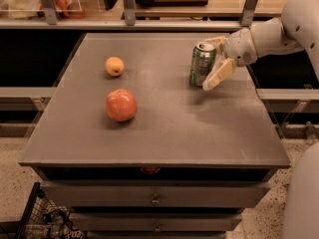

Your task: Knock green can over

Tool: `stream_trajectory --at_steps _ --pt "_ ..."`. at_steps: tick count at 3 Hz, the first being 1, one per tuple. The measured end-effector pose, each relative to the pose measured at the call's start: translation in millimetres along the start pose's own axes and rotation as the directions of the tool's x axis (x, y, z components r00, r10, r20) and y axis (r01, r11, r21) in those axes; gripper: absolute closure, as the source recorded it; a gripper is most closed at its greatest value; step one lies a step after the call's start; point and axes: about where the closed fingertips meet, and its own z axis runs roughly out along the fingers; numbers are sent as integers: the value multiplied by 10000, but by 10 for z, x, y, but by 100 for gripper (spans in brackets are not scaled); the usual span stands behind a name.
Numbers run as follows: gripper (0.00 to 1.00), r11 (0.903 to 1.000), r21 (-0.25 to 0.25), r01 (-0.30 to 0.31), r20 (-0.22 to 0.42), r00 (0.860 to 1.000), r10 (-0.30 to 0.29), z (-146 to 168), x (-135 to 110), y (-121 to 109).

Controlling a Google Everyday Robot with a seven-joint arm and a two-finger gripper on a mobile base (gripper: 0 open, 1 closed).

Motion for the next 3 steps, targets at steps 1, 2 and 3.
stream_trajectory --at_steps 1,2,3 --pt "0 9990 102 -441 190 9989 439 36 -4 49" --pt "0 9960 191 -872 229 9960 867 112 47 88" --pt "17 9932 243 -1138 259 9932 1132 161 90 124"
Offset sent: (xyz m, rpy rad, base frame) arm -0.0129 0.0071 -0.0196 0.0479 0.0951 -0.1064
